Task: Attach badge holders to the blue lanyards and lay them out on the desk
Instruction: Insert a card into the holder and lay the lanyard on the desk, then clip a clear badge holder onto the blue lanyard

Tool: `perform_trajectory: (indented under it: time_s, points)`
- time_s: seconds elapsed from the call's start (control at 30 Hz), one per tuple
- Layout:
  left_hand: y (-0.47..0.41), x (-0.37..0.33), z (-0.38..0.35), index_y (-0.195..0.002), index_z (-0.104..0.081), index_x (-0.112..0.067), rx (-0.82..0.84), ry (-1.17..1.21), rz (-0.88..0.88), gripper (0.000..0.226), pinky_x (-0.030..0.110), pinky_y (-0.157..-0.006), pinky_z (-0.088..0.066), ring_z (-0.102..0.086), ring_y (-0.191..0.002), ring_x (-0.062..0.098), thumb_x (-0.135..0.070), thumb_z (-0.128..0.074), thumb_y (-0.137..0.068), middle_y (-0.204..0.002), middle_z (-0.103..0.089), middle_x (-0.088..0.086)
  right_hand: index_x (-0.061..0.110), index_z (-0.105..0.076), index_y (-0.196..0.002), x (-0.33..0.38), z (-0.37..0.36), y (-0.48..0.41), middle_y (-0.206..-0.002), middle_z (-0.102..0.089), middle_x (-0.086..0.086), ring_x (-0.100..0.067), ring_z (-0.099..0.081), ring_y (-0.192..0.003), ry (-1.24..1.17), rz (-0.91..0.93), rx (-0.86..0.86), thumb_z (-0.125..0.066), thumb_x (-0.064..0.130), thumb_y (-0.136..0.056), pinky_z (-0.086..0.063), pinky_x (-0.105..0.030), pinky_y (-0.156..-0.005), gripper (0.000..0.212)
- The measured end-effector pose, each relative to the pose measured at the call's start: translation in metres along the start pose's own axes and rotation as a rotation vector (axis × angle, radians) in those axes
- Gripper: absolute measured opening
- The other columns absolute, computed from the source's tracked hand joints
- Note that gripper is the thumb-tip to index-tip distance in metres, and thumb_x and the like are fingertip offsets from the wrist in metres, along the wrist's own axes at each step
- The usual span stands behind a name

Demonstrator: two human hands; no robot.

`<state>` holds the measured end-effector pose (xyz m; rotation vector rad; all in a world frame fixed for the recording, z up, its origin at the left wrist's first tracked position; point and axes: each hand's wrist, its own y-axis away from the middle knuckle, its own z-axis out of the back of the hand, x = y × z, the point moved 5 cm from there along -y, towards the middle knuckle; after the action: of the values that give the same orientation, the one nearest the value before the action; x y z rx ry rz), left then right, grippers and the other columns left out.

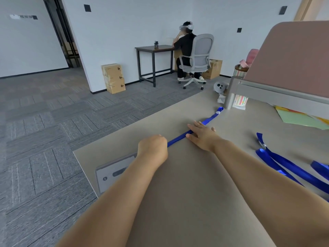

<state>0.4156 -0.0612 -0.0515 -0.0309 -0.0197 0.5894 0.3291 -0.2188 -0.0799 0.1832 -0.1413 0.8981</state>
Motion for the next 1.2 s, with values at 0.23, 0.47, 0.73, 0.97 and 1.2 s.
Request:
perform_trajectory:
  time_s: [0.23, 0.47, 0.73, 0.97, 1.2]
  points:
    - [0.025, -0.014, 0.016, -0.117, -0.058, -0.018, -0.066, 0.093, -0.074, 0.031, 0.036, -0.081, -0.046, -0.052, -0.11, 0.024, -0.015, -0.041, -0.092, -0.118, -0.054, 0.003, 0.02, -0.048, -0.131, 0.005, 0.019, 0.049, -0.141, -0.045, -0.005, -0.024, -0.04, -0.13, -0.185, 0.072, -0.223, -0.045, 0.021, -0.093, -0.032, -0.034, -0.108, 0.038]
    - [0.082, -0.074, 0.036, -0.105, -0.063, -0.017, -0.152, 0.156, -0.212, 0.025, 0.032, -0.076, -0.045, -0.058, -0.103, 0.027, -0.017, -0.043, -0.09, -0.113, -0.06, 0.005, 0.022, -0.065, -0.107, -0.014, 0.048, 0.16, -0.102, -0.069, -0.002, -0.021, -0.063, -0.095, -0.184, -0.039, -0.358, -0.048, 0.023, -0.091, -0.052, -0.037, -0.084, 0.023]
    - [0.145, -0.202, 0.027, -0.099, -0.063, -0.019, -0.106, 0.256, -0.486, 0.024, 0.029, -0.074, -0.043, -0.058, -0.101, 0.025, -0.016, -0.043, -0.088, -0.111, -0.06, 0.002, 0.017, -0.069, -0.093, -0.099, 0.063, 0.31, -0.091, -0.069, -0.008, -0.029, -0.061, -0.088, -0.118, -0.289, -0.459, -0.051, 0.018, -0.088, -0.05, -0.036, -0.076, 0.019]
    - [0.203, -0.291, 0.022, -0.096, -0.065, -0.018, -0.127, 0.29, -0.748, 0.024, 0.029, -0.067, -0.04, -0.059, -0.091, 0.023, -0.013, -0.043, -0.087, -0.103, -0.064, 0.001, 0.02, -0.07, -0.093, -0.159, 0.057, 0.421, -0.087, -0.072, -0.003, -0.024, -0.063, -0.084, -0.141, -0.482, -0.536, -0.054, 0.019, -0.086, -0.052, -0.032, -0.076, 0.017]
    - [0.254, -0.356, 0.011, -0.116, -0.062, -0.021, 0.014, 0.378, -1.05, 0.028, 0.028, -0.089, -0.044, -0.053, -0.114, 0.018, -0.02, -0.048, -0.091, -0.126, -0.056, -0.005, 0.014, -0.069, -0.09, -0.188, 0.037, 0.505, -0.078, -0.065, -0.003, -0.024, -0.06, -0.073, -0.169, -0.602, -0.509, -0.058, 0.013, -0.084, -0.05, -0.031, -0.067, 0.013]
